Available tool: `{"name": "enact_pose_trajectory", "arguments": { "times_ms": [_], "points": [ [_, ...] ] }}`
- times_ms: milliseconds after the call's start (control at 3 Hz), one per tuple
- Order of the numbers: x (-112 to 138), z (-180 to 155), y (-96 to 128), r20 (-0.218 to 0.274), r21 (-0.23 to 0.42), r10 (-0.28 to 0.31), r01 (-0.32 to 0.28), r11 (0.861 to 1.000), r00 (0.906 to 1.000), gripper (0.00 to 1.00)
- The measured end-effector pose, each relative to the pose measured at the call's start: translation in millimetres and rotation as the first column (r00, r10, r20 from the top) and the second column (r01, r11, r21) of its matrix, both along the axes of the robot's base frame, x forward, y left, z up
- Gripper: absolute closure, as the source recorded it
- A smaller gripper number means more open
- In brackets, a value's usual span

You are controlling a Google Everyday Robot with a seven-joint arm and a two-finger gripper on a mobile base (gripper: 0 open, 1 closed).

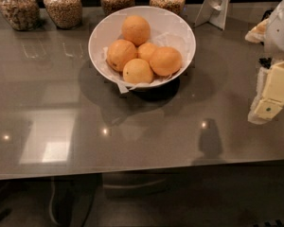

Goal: Pick orange from white bowl

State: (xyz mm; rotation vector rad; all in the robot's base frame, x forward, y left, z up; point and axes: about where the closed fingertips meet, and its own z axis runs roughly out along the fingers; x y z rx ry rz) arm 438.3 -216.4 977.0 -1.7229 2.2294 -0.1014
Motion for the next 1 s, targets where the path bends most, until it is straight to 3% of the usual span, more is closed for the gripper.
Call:
{"name": "enact_pose_trajectory", "arguments": {
  "times_ms": [333,1000],
  "points": [
    [0,0,0,0.0,0.0,0.0,0.0,1.0,1.0,0.0],
    [39,21,35,0.107,0.122,0.043,-0.056,0.991,0.9933,0.0]
  ]
}}
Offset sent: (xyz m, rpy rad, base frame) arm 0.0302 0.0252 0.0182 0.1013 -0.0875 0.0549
